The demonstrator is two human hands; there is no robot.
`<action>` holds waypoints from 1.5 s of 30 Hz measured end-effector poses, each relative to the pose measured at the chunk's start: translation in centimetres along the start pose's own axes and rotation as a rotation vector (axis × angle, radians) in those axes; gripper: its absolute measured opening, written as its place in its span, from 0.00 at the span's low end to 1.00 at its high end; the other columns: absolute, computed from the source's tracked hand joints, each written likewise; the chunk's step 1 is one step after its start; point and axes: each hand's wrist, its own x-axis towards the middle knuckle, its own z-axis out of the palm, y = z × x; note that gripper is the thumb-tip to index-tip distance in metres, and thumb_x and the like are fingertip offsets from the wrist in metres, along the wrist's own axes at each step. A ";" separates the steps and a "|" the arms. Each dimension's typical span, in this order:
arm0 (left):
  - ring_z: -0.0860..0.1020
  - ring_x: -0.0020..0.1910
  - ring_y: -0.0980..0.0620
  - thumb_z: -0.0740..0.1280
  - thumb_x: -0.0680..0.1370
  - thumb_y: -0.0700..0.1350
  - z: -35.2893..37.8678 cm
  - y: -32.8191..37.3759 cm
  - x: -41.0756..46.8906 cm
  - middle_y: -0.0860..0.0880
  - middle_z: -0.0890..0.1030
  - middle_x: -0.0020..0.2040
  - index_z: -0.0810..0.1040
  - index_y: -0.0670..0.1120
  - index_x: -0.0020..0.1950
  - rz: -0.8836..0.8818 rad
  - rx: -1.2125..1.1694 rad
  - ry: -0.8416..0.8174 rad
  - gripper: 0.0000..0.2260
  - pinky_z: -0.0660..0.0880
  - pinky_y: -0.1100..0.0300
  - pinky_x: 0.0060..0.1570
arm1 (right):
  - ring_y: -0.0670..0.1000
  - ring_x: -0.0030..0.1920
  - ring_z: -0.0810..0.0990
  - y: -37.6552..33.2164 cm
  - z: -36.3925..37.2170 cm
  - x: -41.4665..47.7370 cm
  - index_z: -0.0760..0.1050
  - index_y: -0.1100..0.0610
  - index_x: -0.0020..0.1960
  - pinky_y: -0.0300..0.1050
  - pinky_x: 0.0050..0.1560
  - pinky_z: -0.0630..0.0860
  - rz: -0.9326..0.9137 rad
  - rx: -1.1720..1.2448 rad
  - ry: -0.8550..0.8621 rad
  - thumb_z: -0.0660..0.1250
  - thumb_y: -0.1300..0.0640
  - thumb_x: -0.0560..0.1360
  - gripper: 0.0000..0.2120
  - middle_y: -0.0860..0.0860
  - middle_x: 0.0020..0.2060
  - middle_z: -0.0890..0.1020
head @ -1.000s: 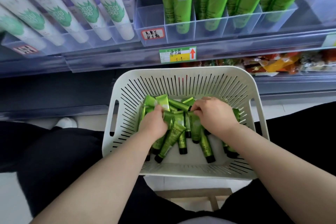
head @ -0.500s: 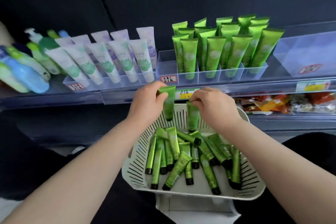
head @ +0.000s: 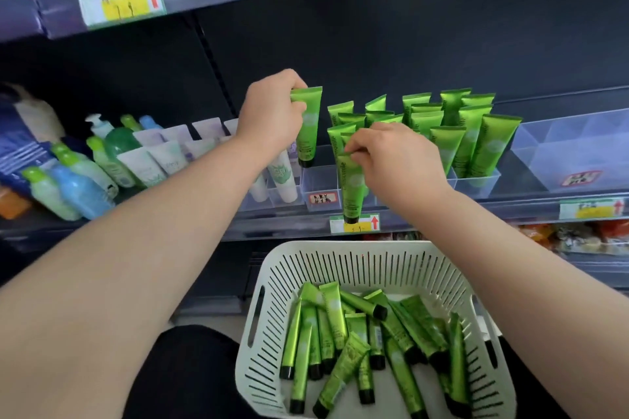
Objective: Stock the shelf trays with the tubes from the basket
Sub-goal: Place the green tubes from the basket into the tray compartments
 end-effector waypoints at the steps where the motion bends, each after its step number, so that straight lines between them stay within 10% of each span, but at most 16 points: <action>1: 0.76 0.47 0.48 0.66 0.76 0.40 0.7 -0.2 0.7 0.50 0.79 0.47 0.79 0.49 0.53 0.005 0.026 -0.020 0.08 0.74 0.55 0.48 | 0.53 0.51 0.76 0.2 0.1 0.1 0.80 0.48 0.52 0.44 0.38 0.68 0.000 0.004 -0.001 0.63 0.56 0.78 0.08 0.47 0.46 0.80; 22: 0.77 0.52 0.41 0.64 0.75 0.34 6.8 -2.0 5.6 0.45 0.79 0.54 0.77 0.48 0.54 -0.030 0.298 -0.215 0.13 0.69 0.55 0.42 | 0.50 0.50 0.75 2.4 1.0 1.1 0.80 0.46 0.53 0.42 0.37 0.67 0.032 0.023 -0.009 0.63 0.54 0.78 0.09 0.45 0.46 0.80; 45: 0.73 0.60 0.48 0.61 0.80 0.37 -1.4 -4.6 -4.8 0.50 0.77 0.61 0.78 0.46 0.60 0.137 0.069 -0.101 0.11 0.73 0.50 0.55 | 0.57 0.53 0.75 -3.4 3.5 10.1 0.79 0.49 0.55 0.48 0.46 0.66 0.069 -0.130 0.120 0.61 0.60 0.76 0.12 0.50 0.50 0.80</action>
